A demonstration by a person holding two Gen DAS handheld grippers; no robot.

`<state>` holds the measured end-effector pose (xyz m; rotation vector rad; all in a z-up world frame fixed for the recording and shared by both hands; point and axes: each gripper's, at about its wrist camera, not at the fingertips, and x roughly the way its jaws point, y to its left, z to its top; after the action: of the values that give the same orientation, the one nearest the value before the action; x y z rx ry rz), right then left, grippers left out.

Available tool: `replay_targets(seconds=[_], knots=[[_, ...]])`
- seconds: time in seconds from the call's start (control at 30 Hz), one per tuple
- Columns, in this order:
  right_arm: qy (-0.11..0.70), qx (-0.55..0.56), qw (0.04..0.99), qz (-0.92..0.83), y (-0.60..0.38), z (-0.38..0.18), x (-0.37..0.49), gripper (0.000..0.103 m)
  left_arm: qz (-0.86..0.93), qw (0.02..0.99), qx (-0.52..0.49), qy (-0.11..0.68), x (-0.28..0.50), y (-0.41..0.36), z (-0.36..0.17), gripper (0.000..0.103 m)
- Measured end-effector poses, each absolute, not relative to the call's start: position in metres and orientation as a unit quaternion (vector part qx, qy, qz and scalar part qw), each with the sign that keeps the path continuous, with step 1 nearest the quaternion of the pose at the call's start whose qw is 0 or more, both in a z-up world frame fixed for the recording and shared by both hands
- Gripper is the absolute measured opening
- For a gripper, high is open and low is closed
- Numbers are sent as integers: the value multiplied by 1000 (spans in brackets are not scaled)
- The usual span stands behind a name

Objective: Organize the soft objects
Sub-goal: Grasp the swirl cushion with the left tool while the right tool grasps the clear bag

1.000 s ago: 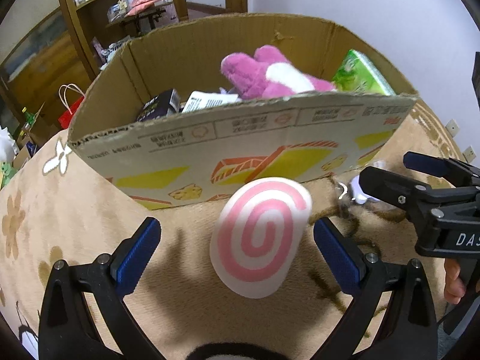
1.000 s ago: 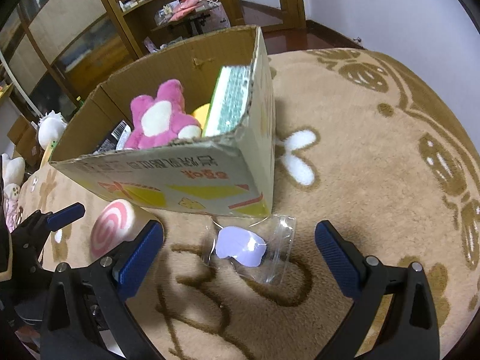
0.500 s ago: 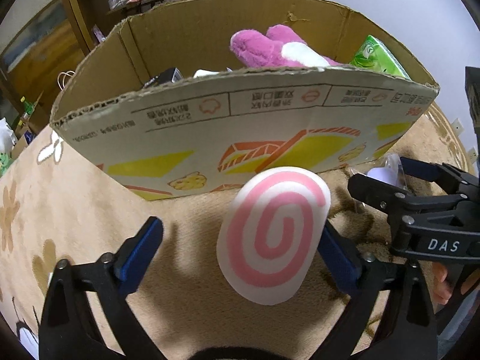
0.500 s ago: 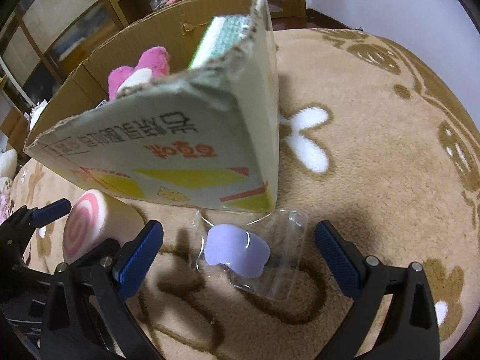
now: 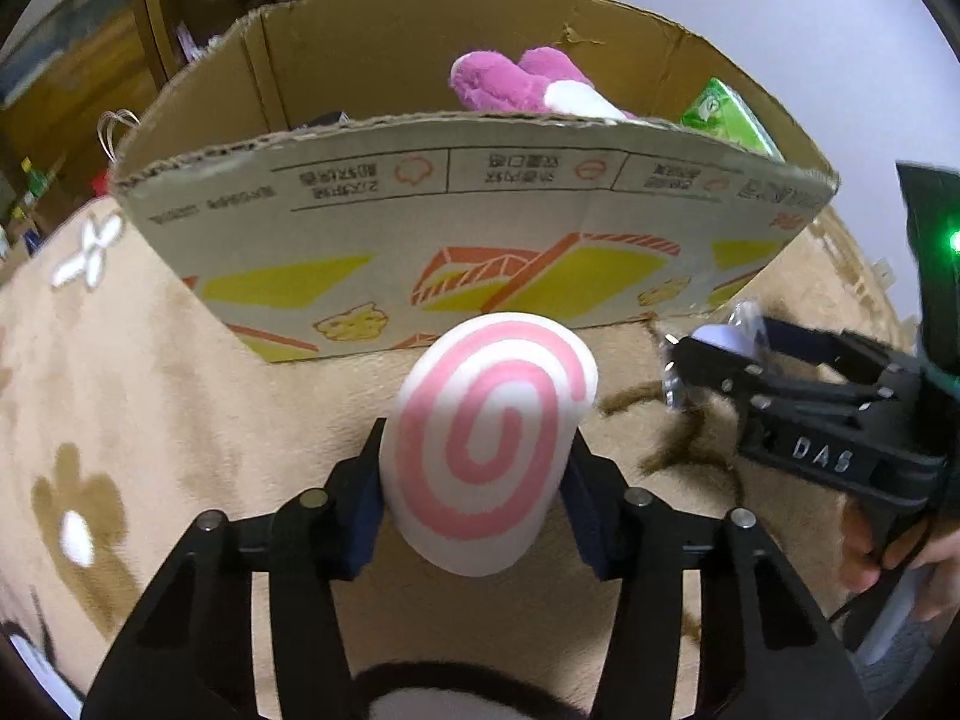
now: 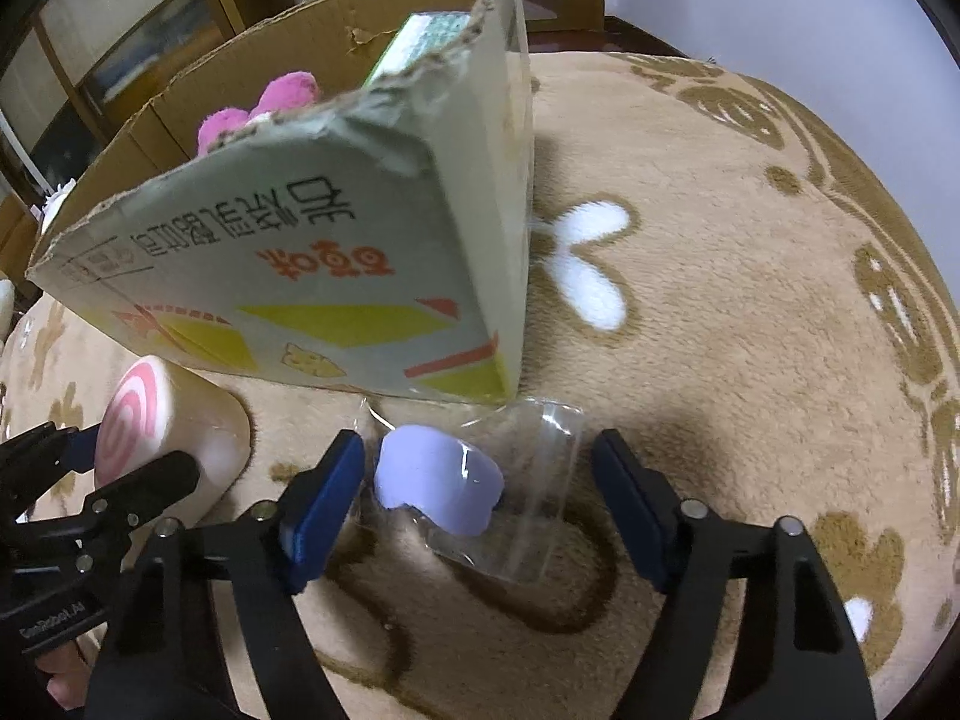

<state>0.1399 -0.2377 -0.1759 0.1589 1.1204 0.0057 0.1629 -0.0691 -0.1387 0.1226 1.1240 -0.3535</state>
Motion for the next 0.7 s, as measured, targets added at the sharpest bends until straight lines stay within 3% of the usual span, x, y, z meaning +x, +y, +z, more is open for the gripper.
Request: replay_targets(seconds=[0.23, 0.3, 0.37, 0.47, 0.7], knots=[[535, 46, 843, 6, -228, -170, 134, 63, -146, 835, 60, 527, 154, -62, -133, 45], [531, 49, 846, 3, -232, -167, 131, 53, -138, 837, 59, 526, 150, -57, -132, 44], [518, 67, 853, 1, -235, -159, 125, 36, -132, 840, 57, 523, 148, -54, -130, 43], [509, 105, 854, 9, -246, -150, 122, 23, -127, 843, 55, 519, 144, -48, -127, 43], [498, 165, 851, 31, -257, -140, 115, 10, -113, 858, 62, 497, 124, -43, -105, 43]])
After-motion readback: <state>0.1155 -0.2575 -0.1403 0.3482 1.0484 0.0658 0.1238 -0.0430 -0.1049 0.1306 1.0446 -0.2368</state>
